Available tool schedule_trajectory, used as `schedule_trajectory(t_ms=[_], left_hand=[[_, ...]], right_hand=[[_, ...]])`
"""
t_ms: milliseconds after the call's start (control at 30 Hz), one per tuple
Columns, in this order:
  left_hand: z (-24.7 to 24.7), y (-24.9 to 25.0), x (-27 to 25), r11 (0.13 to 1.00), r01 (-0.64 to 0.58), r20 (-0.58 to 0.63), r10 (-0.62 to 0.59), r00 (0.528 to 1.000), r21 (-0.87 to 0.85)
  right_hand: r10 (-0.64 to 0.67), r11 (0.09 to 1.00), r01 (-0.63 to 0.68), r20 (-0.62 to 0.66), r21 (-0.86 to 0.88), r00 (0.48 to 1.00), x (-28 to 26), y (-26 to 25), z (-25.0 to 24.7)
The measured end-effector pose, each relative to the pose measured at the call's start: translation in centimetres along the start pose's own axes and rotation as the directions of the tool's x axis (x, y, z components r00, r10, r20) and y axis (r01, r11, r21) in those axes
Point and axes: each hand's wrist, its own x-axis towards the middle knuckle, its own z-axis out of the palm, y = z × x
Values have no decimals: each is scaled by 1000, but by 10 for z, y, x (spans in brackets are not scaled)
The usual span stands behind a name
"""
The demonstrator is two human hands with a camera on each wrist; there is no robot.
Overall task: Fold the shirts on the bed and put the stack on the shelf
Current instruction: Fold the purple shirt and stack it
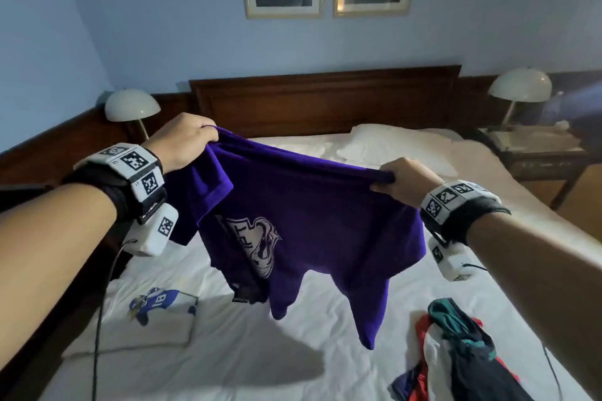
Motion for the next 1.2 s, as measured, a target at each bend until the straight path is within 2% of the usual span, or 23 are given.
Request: schedule_trajectory(t_ms=[67,133,233,333,467,600,733,867,967,1033,1200], left_hand=[[5,-4,-8,993,5,5,-6,1000,120],[8,-6,-15,986,12,15,-14,1000,164],[10,-9,-26,986,40,136,-62,989,162],[13,-15,-28,990,11,323,-57,944,144],[19,-41,-11,919,-78,358,-72,931,385],[31,-70,22,842,-70,242,-74,967,535],[46,-97,68,811,-6,135,-89,987,585],[56,-113,118,859,32,-12,-30,999,511],[55,-119,146,887,65,-204,34,978,458],[48,-119,158,896,53,-286,84,955,441],[23,-116,163,894,-69,-328,233,915,442]], right_hand=[[16,993,-5,92,-119,996,-4,13,8],[39,987,-18,132,-158,990,-9,26,18],[79,994,-73,86,-78,993,-10,42,33],[120,991,-122,43,53,992,-4,47,41],[139,987,-141,30,79,990,11,44,49],[191,970,-181,48,-163,980,41,37,59],[202,942,-192,10,-274,979,88,33,67],[202,921,-214,-71,-327,977,135,30,68],[209,921,-248,-157,-300,965,165,30,64],[208,922,-267,-222,-279,953,178,27,57],[160,946,-247,-357,-211,920,173,19,50]])
